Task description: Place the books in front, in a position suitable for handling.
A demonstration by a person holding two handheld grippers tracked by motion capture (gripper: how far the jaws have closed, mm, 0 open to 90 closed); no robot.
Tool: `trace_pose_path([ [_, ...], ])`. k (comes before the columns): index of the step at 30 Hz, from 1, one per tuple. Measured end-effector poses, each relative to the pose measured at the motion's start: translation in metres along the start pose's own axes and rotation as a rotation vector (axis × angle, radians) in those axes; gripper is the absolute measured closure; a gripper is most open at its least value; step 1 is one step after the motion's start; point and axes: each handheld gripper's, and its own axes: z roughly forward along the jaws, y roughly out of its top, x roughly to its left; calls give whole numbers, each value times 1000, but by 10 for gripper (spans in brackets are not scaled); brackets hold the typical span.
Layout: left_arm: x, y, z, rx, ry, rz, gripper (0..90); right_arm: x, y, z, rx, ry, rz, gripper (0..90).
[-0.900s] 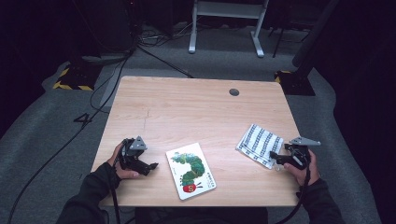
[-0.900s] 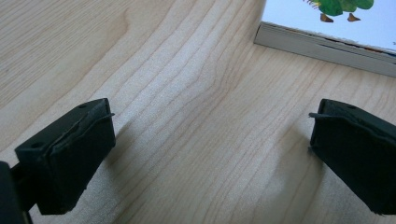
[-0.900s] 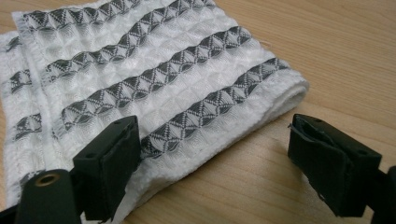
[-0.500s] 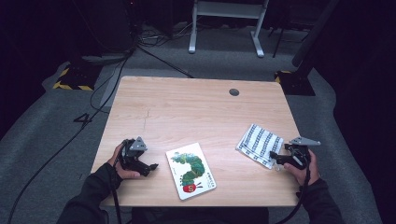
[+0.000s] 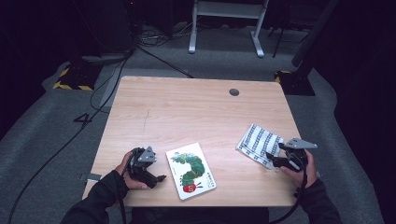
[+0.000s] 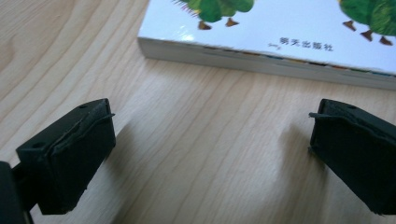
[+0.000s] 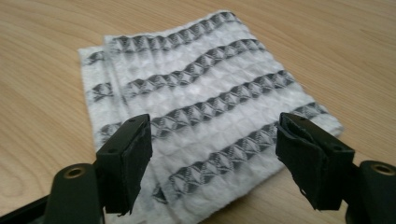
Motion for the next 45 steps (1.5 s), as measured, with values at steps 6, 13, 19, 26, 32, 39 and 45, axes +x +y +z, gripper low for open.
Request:
trace_pose_path([
  [6, -9, 5, 5, -1, -14, 17, 3, 7, 2, 1, 4, 24, -26, 279],
  [13, -26, 12, 11, 2, -16, 11, 4, 3, -1, 9, 34, 1, -12, 276],
  [19, -30, 15, 14, -2, -20, 12, 3, 2, -3, 15, 54, -2, -8, 273],
  [26, -34, 27, 25, -2, -11, 4, 2, 1, -3, 18, 60, 1, -7, 267],
  [32, -36, 39, 35, 1, 11, -16, 2, 0, -3, 19, 60, -1, -7, 259],
  [39, -36, 54, 48, 0, 30, -36, 2, 1, 0, 21, 49, -6, -21, 260],
  [45, -34, 65, 57, -1, 42, -52, 2, 1, 5, 23, 39, -5, -36, 261],
])
